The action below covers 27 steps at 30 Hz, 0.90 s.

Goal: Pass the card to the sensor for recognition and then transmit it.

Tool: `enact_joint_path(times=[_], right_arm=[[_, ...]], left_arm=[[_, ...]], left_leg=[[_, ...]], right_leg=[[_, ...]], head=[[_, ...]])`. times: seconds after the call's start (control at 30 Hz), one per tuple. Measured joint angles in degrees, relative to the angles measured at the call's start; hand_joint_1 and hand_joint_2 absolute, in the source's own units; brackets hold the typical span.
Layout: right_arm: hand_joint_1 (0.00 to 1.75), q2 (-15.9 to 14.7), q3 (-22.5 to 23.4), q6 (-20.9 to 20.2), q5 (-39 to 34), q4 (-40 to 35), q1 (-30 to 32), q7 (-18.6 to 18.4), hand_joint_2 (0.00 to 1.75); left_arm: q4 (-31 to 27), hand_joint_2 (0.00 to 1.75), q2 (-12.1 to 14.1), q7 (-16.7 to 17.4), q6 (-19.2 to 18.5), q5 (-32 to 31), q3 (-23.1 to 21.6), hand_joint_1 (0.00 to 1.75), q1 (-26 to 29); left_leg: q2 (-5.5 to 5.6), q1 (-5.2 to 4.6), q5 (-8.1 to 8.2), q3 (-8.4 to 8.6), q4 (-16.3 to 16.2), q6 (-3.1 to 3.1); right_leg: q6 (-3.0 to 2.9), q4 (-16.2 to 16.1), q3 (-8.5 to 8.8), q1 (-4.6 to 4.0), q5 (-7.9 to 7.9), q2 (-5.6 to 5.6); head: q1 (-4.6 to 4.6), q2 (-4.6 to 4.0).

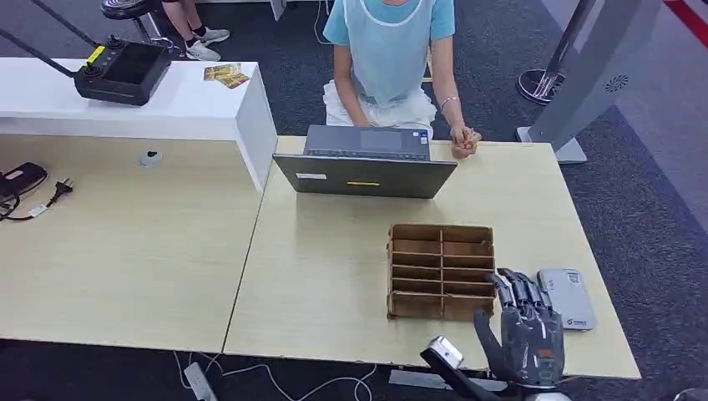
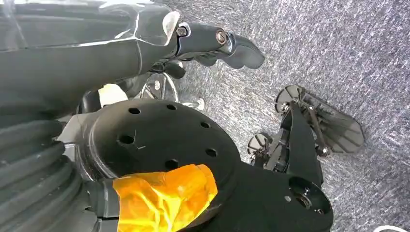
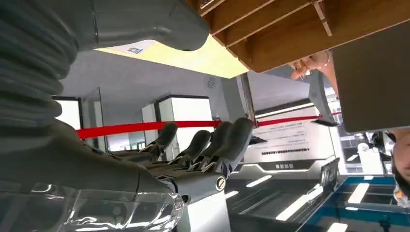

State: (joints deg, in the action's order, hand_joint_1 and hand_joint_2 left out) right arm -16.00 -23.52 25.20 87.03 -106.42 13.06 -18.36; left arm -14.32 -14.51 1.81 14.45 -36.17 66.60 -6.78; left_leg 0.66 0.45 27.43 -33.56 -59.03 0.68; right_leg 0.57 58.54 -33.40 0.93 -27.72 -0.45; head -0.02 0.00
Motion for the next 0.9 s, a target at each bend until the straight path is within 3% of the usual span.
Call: enact_joint_path(times=[0.13,0.33,0.4,0.67,0.9], right_arm=[[0.73,0.0,-0.3,-0.2,-0.3,0.5,-0.2,0.2,1.75],[0.72,0.0,-0.7,-0.5,-0.6,1.5,-0.7,0.2,1.75],[0.8,0.0,-0.7,-0.5,-0.6,1.7,-0.7,0.2,1.75],[0.68,0.0,-0.9,-1.6,-1.5,4.0,-1.7,0.2,1.75],[0.68,0.2,-1.0,-2.8,-1.7,6.8,-3.1,1.0,1.75]], left_arm=[[0.0,1.75,0.0,0.1,0.0,-0.1,0.0,0.0,0.0],[0.0,1.75,-0.1,0.0,0.3,-0.5,0.0,0.0,0.0],[0.0,1.75,-0.1,0.0,0.3,-0.5,0.0,0.0,0.0],[0.0,1.75,-0.2,0.0,0.3,-1.5,-0.6,0.0,-0.1],[0.0,1.75,-0.2,0.1,-0.1,-2.5,-1.5,0.0,0.0]], left_leg=[[0.0,0.0,0.0,0.0,0.0,0.0],[0.0,0.0,0.0,0.0,0.0,0.0],[0.0,0.0,0.0,0.0,0.0,0.0],[0.0,0.0,0.0,0.0,0.0,0.0],[0.02,0.0,0.0,0.01,0.0,0.0]], right_leg=[[0.0,0.0,0.0,0.0,0.0,0.0],[0.0,0.0,0.0,0.0,0.0,0.0],[0.0,0.0,0.0,0.0,0.0,0.0],[0.0,0.0,0.0,0.0,0.0,0.0],[0.0,0.0,0.0,0.0,0.0,0.0]], head=[[-0.02,0.0],[-0.02,0.0],[-0.02,0.0],[0.0,0.0],[0.0,0.0]])
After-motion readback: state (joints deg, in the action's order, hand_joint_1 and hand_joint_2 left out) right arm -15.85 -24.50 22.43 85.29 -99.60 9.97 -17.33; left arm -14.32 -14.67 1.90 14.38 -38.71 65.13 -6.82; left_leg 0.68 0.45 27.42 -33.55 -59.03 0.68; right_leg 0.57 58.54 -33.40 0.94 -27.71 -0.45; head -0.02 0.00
